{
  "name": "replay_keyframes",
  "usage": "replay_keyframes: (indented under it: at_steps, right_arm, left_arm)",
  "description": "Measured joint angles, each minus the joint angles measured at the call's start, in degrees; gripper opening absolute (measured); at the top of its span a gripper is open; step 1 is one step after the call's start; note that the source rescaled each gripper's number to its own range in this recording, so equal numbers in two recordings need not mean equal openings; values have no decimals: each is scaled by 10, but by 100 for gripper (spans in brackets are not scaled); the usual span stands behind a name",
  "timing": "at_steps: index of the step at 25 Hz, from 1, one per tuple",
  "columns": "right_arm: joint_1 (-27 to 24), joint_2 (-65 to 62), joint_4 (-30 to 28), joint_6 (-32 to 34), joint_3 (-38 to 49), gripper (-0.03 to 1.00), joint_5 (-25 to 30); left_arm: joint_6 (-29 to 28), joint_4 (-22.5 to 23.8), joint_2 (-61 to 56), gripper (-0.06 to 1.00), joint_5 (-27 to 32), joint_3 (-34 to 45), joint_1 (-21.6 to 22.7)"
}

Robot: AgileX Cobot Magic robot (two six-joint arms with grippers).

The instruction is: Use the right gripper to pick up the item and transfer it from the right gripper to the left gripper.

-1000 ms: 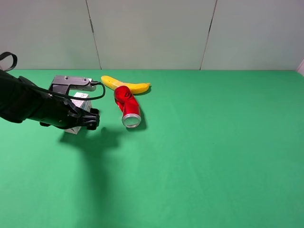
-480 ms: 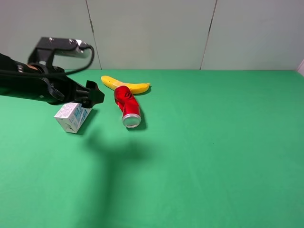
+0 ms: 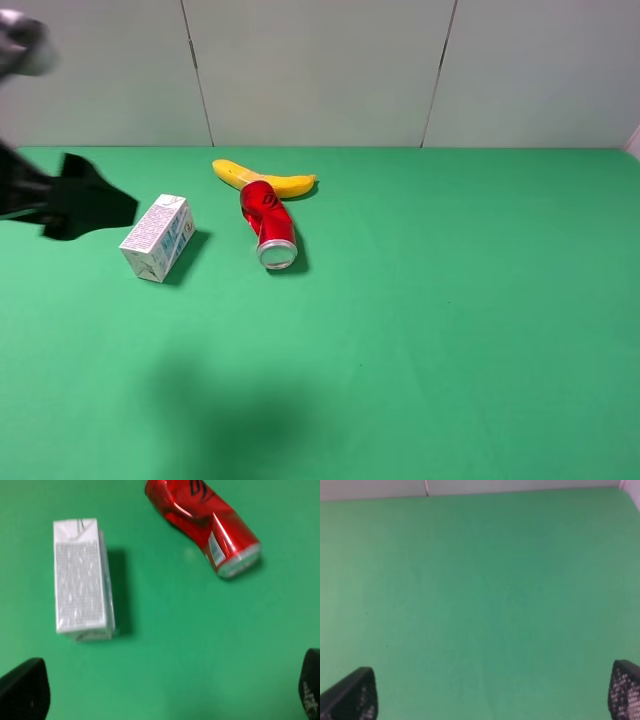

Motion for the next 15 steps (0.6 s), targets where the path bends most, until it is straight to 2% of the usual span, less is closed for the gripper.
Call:
replay_keyframes:
  at_steps: [9,15]
  right_arm:
    - [0,0,0,0,0,100,0]
    - [0,0,0,0,0,100,-1]
  left_arm:
    - [-14,75,-191,100,211,0,0]
    - [-31,83,-318,100,290,14,0]
